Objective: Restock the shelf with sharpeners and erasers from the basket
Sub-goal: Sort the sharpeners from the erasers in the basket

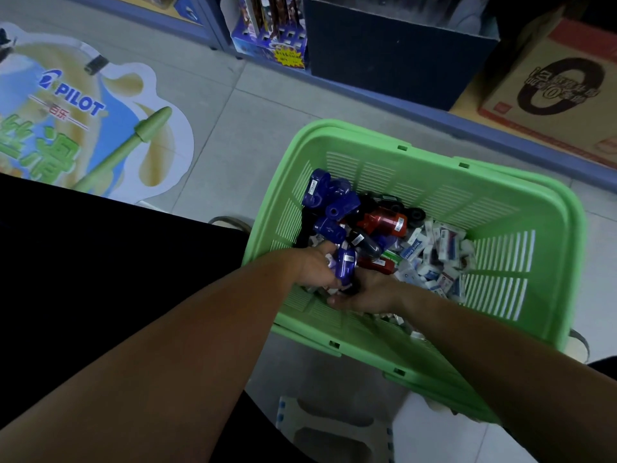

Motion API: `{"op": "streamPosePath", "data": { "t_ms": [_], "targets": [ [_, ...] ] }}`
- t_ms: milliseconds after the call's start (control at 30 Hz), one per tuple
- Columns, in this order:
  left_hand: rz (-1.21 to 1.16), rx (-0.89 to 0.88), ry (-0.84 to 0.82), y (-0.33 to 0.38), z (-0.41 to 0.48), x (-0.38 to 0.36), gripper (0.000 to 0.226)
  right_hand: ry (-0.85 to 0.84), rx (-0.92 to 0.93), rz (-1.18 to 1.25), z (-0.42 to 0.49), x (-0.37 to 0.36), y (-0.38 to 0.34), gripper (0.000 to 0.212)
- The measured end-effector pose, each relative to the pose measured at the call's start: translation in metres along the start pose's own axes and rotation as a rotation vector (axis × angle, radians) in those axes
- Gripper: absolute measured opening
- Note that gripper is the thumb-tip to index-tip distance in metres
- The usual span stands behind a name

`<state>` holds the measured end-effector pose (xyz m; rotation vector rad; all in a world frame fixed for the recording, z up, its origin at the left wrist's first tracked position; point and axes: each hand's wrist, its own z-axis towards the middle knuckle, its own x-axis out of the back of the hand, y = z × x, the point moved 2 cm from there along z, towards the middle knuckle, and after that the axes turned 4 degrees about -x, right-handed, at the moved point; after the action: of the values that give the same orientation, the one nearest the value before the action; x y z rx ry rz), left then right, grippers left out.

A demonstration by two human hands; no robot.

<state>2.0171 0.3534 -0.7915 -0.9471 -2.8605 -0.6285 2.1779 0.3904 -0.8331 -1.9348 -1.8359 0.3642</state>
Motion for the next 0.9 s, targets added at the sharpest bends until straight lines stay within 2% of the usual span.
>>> {"op": "streamPosePath", "data": {
  "t_ms": [200,267,333,367,467,567,600,633,733,833,900],
  "targets": [
    [-0.038,-0.010,0.033,0.001,0.004,0.002,0.084,-0.042,-0.002,-0.020,-0.008,0.003,-0.004,0.057],
    [-0.082,-0.010,0.034,0.000,0.004,0.000,0.084,-0.046,-0.001,-0.005,-0.007,0.003,-0.003,0.043],
    [-0.094,-0.006,0.021,0.000,0.006,-0.003,0.075,-0.045,-0.010,0.026,-0.007,0.001,-0.003,0.026],
    [-0.097,0.002,0.011,0.001,0.006,-0.003,0.070,-0.049,-0.007,0.032,-0.007,0.001,-0.002,0.024],
    [-0.100,0.024,-0.007,0.001,0.006,-0.001,0.063,-0.049,-0.020,0.052,-0.009,0.002,0.000,0.031],
    [-0.091,-0.002,-0.011,0.006,0.004,0.001,0.057,-0.067,-0.033,-0.011,-0.014,0.005,0.004,0.075],
    [-0.085,-0.019,-0.011,0.007,0.003,0.000,0.054,-0.071,-0.020,-0.005,-0.016,0.005,0.004,0.083],
    [-0.094,-0.036,-0.016,0.008,0.002,-0.002,0.051,-0.065,0.000,0.014,-0.019,0.006,0.002,0.082],
    [-0.236,-0.047,-0.046,0.010,0.003,-0.008,0.031,0.005,0.027,0.101,-0.027,0.014,-0.002,0.057],
    [-0.309,-0.028,-0.012,0.011,-0.001,-0.010,0.012,0.002,-0.009,0.060,-0.036,0.020,-0.005,0.059],
    [-0.337,-0.035,-0.029,0.013,-0.008,-0.009,0.013,-0.009,-0.015,0.034,-0.040,0.025,-0.005,0.048]
  ]
}}
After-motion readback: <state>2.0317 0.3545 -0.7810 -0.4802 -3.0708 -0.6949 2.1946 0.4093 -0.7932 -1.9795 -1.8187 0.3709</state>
